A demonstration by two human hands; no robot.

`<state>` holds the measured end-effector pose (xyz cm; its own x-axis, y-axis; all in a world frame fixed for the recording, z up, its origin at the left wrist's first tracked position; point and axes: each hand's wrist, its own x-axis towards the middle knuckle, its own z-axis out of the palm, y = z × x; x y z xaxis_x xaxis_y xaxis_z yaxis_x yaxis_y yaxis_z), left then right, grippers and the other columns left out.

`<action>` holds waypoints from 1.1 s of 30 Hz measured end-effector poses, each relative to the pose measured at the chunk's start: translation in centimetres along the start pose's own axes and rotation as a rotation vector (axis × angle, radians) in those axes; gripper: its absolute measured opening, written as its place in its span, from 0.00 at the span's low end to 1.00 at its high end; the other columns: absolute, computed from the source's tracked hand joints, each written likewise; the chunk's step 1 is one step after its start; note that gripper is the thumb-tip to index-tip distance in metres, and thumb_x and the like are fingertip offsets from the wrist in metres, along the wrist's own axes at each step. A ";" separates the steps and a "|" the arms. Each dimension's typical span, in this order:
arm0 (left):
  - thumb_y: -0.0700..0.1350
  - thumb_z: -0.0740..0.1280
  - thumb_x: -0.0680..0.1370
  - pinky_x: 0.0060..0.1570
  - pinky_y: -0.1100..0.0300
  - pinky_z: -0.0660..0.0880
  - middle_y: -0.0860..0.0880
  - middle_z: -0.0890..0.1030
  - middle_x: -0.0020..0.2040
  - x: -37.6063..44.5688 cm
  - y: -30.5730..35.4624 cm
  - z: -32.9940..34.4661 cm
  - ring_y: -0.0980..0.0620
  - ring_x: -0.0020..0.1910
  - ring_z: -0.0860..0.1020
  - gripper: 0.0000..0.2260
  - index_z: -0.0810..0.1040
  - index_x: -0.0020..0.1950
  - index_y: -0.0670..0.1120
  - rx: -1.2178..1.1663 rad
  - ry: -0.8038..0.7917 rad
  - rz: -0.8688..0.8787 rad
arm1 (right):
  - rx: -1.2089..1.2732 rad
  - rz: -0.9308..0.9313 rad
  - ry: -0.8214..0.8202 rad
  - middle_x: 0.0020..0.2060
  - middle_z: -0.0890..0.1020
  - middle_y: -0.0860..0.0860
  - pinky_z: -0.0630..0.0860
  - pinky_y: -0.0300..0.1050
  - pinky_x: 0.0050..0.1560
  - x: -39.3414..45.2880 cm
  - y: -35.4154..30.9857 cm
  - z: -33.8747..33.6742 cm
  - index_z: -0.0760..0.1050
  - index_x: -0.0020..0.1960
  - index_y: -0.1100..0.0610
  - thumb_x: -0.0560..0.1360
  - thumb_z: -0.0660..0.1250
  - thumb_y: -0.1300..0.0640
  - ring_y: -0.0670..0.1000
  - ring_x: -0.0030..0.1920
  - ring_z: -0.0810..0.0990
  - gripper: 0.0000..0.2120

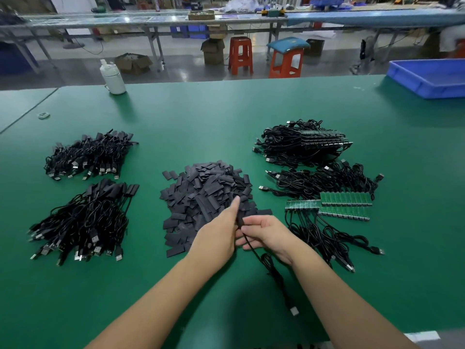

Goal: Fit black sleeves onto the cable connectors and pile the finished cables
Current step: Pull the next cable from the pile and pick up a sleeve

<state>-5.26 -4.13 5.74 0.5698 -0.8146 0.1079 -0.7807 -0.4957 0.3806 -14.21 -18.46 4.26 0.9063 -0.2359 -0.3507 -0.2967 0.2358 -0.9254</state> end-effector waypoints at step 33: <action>0.46 0.58 0.82 0.74 0.50 0.61 0.43 0.68 0.75 -1.5 -18.2 -3.5 0.45 0.75 0.64 0.21 0.67 0.75 0.41 0.505 -0.092 -0.361 | -1.635 0.252 0.603 0.64 0.76 0.55 0.67 0.55 0.65 1.7 -3.4 -9.0 0.70 0.69 0.52 0.79 0.64 0.41 0.58 0.66 0.71 0.23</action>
<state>8.98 7.19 1.83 0.8132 -0.5810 -0.0342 -0.5810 -0.8071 -0.1051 -14.33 -28.14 5.47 0.6795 -0.7194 -0.1441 -0.7123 -0.6939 0.1053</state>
